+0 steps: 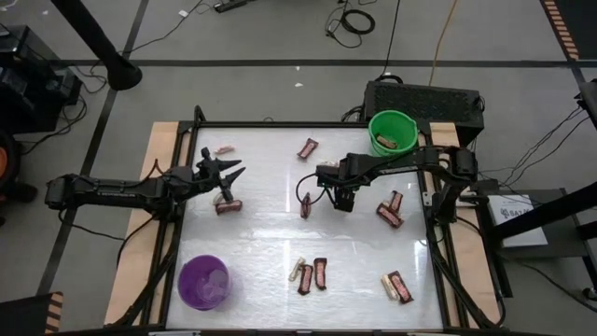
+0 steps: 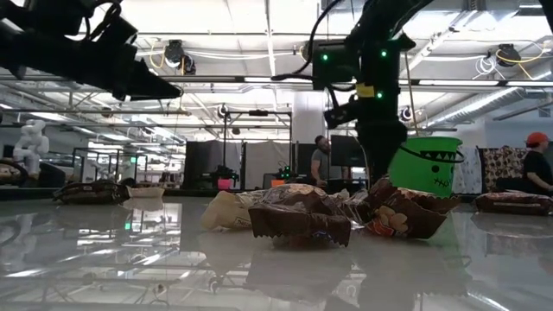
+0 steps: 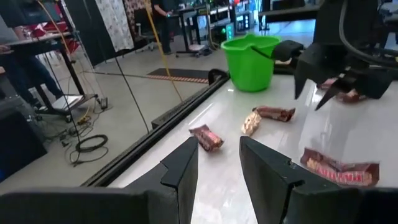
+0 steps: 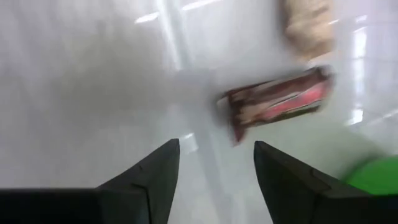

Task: Sort candy by brand, put in halloween buckets
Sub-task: Put the brown candy bar into the green bucket

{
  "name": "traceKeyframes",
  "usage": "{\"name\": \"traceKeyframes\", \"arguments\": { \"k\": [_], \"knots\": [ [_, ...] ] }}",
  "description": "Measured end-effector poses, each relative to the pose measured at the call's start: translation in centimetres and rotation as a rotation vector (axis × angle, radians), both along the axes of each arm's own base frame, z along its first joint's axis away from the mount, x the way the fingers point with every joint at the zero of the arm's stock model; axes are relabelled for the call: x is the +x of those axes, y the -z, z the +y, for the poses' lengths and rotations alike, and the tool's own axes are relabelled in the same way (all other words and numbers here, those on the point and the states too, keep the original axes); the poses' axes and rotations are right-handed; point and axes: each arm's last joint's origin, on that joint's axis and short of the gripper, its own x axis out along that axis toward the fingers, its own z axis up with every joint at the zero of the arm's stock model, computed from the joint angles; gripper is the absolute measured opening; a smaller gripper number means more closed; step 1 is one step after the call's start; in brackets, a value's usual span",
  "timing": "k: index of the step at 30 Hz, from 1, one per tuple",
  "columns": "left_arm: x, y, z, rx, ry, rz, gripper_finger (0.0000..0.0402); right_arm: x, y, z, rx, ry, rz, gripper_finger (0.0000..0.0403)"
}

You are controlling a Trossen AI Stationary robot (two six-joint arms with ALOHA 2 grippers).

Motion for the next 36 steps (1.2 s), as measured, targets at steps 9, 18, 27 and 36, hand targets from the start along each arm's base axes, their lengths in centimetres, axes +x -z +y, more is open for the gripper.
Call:
{"name": "traceKeyframes", "arguments": {
  "k": [9, 18, 27, 36],
  "knots": [
    [0.8, 0.8, 0.1, -0.004, 0.012, 0.053, 0.0128, 0.4, 1.6, -1.3, -0.019, -0.031, 0.047, 0.0182],
    [0.9, 0.7, 0.1, 0.000, 0.012, 0.044, 0.0128, 0.7, 4.0, -2.8, 0.000, -0.016, 0.108, 0.0167],
    [0.9, 0.7, 0.1, 0.000, 0.012, 0.044, 0.0128, 0.8, 4.9, -3.2, 0.002, -0.018, 0.134, 0.0042],
    [0.9, 0.9, 0.1, -0.008, 0.011, 0.063, 0.0128, -0.1, -0.4, -3.2, -0.114, 0.002, 0.090, 0.0002]
  ]
}}
